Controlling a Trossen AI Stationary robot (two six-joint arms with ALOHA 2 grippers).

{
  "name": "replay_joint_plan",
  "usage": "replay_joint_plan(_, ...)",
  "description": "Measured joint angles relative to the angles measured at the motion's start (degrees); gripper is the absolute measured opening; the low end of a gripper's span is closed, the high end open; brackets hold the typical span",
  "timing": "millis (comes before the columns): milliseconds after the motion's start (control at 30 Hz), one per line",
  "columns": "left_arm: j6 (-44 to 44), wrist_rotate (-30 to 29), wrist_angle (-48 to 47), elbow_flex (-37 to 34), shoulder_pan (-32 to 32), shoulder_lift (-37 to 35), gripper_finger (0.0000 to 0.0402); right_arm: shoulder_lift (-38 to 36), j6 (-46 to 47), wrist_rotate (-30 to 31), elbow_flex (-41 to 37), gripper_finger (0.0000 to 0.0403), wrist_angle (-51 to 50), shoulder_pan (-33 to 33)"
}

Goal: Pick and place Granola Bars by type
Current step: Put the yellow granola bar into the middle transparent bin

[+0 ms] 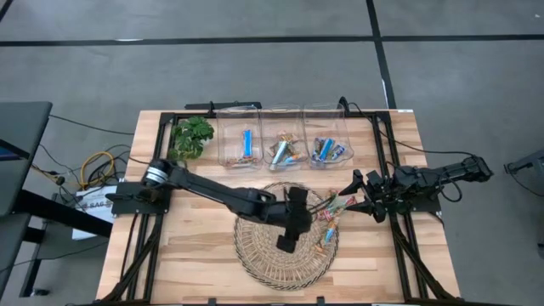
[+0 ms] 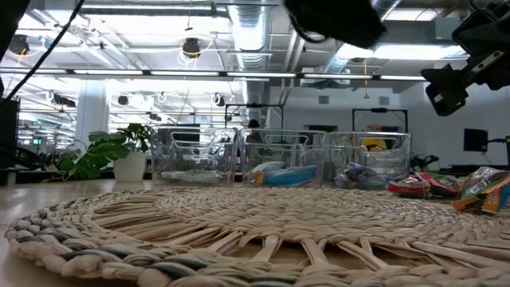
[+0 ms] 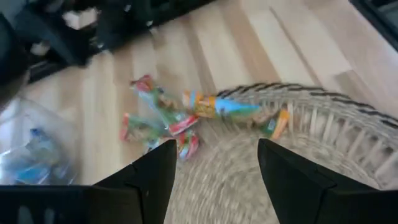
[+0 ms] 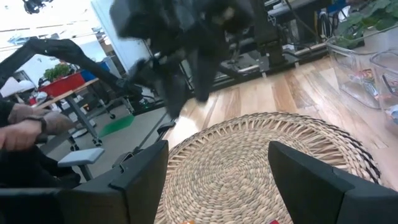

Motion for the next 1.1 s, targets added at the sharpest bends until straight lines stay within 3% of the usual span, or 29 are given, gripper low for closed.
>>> replay_joint_plan(267,3.05,2.31,18.57,-0.13,0.33,7.81,0.0220,-0.22,0.00,0.00,-0.02,0.0271,-0.15,-0.02)
replay_joint_plan(400,2.59,7.80,22.75,0.11,0.76,10.55,0.0220,0.03,0.00,0.00,0.00,0.0271,0.21,-0.01)
replay_joint_plan(600,-5.34,10.11,20.01,-0.10,1.79,10.58,0.0220,0.02,-0.01,0.00,0.00,0.0271,0.04,0.00)
replay_joint_plan(733,-26.75,12.17,19.01,-0.11,2.08,10.58,0.0220,0.01,-0.01,0.00,-0.01,0.0271,0.00,-0.02)
replay_joint_plan(800,-32.65,14.80,18.59,-0.10,2.11,10.56,0.0220,0.02,0.00,0.00,0.00,0.0271,-0.03,-0.02)
replay_joint_plan(933,-31.95,15.47,13.35,-0.10,1.71,10.56,0.0220,0.02,0.00,0.00,0.00,0.0271,-0.02,-0.01)
replay_joint_plan(1100,-27.69,5.85,1.94,-0.58,-1.07,8.58,0.0220,0.02,0.00,0.00,-0.01,0.0271,-0.02,-0.02)
